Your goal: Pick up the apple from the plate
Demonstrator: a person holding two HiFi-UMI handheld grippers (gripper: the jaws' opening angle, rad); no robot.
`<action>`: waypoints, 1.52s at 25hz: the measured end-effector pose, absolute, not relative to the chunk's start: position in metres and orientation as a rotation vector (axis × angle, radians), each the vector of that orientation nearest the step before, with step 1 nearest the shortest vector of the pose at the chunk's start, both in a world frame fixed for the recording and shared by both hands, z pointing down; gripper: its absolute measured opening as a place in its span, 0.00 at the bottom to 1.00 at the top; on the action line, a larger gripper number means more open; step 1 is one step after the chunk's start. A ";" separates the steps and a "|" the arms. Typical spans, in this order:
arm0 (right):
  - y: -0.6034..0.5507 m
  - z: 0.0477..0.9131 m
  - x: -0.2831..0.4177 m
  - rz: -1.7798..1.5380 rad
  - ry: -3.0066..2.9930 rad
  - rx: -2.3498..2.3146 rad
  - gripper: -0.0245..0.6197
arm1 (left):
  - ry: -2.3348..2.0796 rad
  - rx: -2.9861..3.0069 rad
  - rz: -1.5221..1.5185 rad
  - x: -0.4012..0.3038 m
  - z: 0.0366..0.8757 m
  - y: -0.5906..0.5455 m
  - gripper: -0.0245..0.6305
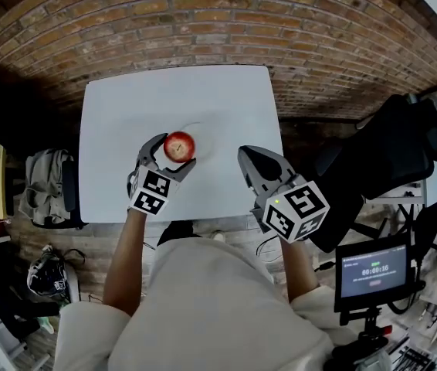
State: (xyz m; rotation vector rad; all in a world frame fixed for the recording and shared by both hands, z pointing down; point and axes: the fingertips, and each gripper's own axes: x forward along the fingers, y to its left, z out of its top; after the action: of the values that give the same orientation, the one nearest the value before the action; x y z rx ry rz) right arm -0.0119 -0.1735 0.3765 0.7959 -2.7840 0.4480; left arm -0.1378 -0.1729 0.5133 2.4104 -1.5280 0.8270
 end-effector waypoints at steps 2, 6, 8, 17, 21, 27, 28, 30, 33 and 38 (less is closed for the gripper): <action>-0.172 0.375 -0.013 0.430 -2.786 0.789 0.04 | -1.549 2.418 0.812 -0.138 0.506 -0.170 0.65; -0.168 0.373 -0.014 0.405 -2.793 0.776 0.04 | -1.592 2.432 0.741 -0.136 0.483 -0.166 0.65; -0.166 0.371 -0.014 0.398 -2.798 0.773 0.04 | -1.613 2.452 0.714 -0.134 0.469 -0.164 0.64; -0.165 0.369 -0.011 0.377 -2.803 0.786 0.04 | -1.690 2.519 0.648 -0.128 0.426 -0.151 0.65; -0.166 0.365 -0.011 0.371 -2.813 0.788 0.04 | -1.710 2.545 0.637 -0.126 0.408 -0.146 0.65; -0.162 0.359 -0.015 0.365 -2.837 0.767 0.04 | -1.734 2.593 0.592 -0.119 0.387 -0.137 0.65; -0.161 0.358 -0.016 0.364 -2.841 0.762 0.04 | -1.738 2.598 0.585 -0.118 0.385 -0.135 0.65; -0.160 0.356 -0.018 0.367 -2.849 0.750 0.04 | -1.746 2.602 0.573 -0.119 0.381 -0.132 0.65; -0.159 0.353 -0.022 0.364 -2.854 0.741 0.04 | -1.762 2.595 0.560 -0.124 0.373 -0.128 0.65; -0.158 0.346 -0.028 0.336 -2.862 0.724 0.04 | -1.791 2.600 0.494 -0.131 0.353 -0.124 0.64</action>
State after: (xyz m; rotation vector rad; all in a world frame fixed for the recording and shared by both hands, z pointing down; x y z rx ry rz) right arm -0.0279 -0.1577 0.3459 0.7236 -2.8618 0.3364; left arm -0.1305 -0.1239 0.3527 2.6004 -1.7907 0.4939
